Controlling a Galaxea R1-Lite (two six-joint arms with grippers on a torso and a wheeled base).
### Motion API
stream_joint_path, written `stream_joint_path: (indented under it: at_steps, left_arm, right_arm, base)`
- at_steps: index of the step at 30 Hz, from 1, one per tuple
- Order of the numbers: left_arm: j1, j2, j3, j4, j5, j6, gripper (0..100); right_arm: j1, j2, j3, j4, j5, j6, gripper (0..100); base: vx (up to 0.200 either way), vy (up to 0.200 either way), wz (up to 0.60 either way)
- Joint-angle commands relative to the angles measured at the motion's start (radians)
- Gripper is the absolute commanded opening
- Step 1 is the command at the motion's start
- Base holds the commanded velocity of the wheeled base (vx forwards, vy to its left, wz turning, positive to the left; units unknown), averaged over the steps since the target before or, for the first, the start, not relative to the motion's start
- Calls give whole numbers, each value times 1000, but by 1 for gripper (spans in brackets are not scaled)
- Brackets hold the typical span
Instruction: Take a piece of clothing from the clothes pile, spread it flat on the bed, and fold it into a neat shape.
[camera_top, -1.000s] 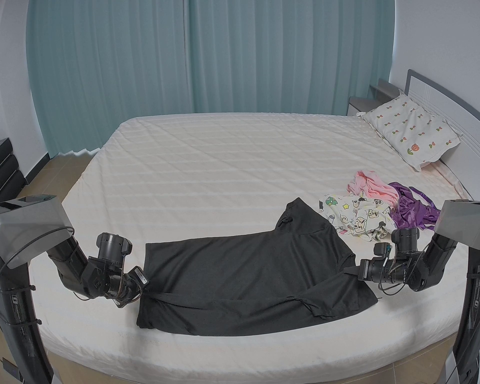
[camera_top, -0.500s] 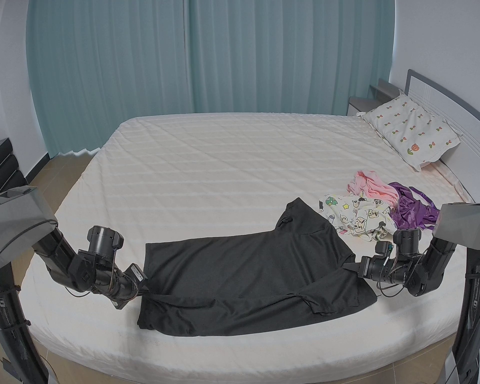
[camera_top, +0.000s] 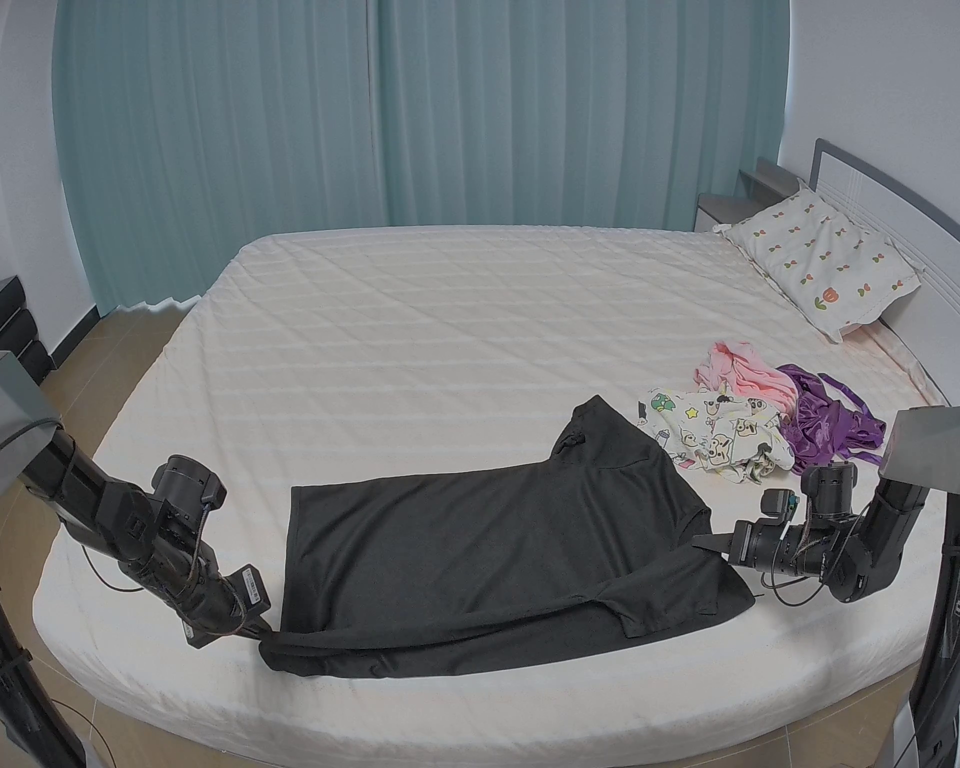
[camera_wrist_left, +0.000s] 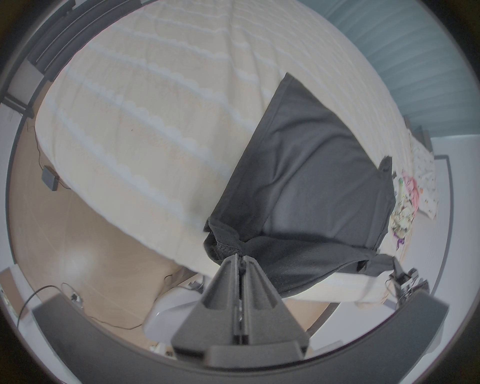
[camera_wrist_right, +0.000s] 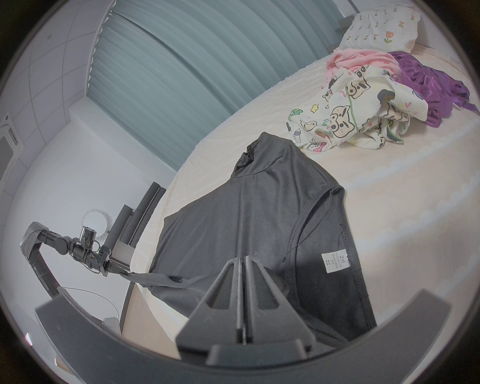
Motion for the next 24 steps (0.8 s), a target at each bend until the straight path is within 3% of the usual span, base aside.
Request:
stream_joint_path:
  at_steps: [1,7,14,24]
  left_arm:
    - [-1,-43,6,74,-4,49,0]
    - [-3,-48,7,162,-7,98,0]
    - [0,-63,-5,248,-82,126,0]
    - [39,-40,-30,223,-87,126,0]
  right_arm:
    - [-11,-41,45,-26,9,-2,0]
    - [-37,-49,101,-63,49,-24,0]
    - [-65,-107,154,-92,121,-24,0]
    - [-85,-141,177,-106,143,-27,0]
  base:
    - [0,0,0]
    - [0,0,0]
    - [0,0,0]
    - [0,0,0]
